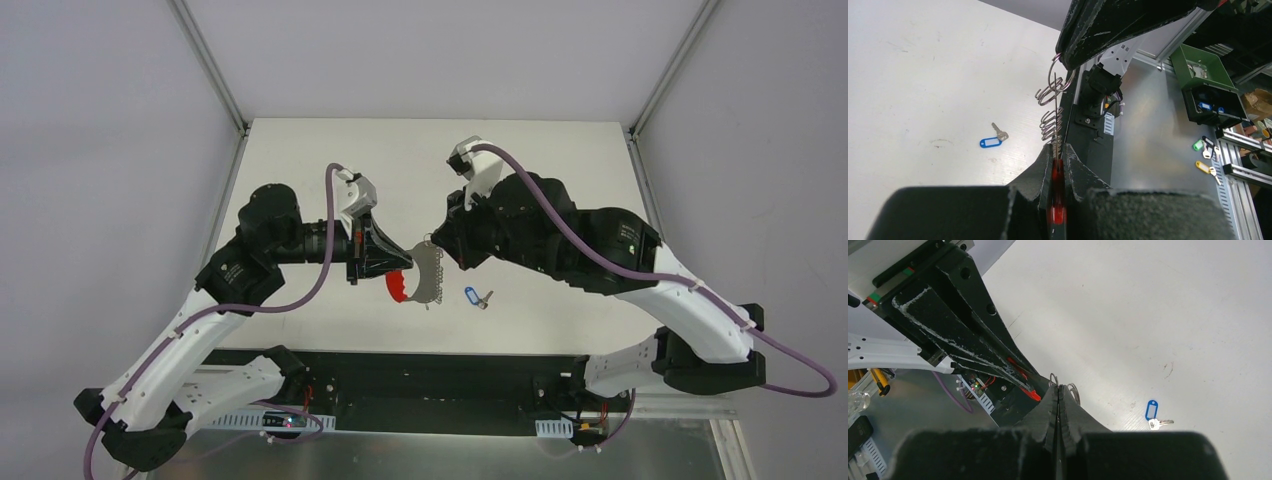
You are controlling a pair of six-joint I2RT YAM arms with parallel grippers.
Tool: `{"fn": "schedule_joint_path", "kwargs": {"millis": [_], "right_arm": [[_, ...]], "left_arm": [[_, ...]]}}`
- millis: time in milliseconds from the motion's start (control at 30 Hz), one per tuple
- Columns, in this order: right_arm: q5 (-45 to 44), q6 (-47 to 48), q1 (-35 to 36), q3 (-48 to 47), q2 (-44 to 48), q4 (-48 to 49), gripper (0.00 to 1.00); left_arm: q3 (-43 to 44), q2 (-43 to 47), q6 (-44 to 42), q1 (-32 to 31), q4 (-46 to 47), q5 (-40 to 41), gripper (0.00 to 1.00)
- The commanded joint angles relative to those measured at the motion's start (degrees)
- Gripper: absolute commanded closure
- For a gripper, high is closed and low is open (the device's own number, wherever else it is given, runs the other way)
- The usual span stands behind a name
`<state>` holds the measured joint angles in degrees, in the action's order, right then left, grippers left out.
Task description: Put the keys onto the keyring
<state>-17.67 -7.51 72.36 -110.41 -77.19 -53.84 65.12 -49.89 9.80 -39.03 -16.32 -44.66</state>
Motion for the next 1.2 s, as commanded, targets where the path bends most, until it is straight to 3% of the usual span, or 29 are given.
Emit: {"fn": "schedule_joint_path", "kwargs": {"millis": [0, 500, 1000, 1167], "right_arm": [[-3.6, -1.7, -0.3, -2.1, -0.6, 0.7, 1.00], [-7.7, -3.0, 0.0, -5.9, -5.8, 0.3, 1.00], [-6.7, -2.4, 1.8, -3.0, -4.2, 5.3, 1.00], [-6.8, -1.0, 2.8, 3.4, -1.7, 11.1, 1.00]], "left_arm": [[2.3, 2.0, -0.4, -0.3, 2.0, -0.4, 1.00], [1.1, 3.5, -0.2, -0.4, 1.5, 2.5, 1.00], [1.5, 3.2, -1.3, -0.4, -1.8, 8.3, 1.00], [1.7, 3.0, -0.6, -0.4, -1.9, 9.2, 1.00]]}}
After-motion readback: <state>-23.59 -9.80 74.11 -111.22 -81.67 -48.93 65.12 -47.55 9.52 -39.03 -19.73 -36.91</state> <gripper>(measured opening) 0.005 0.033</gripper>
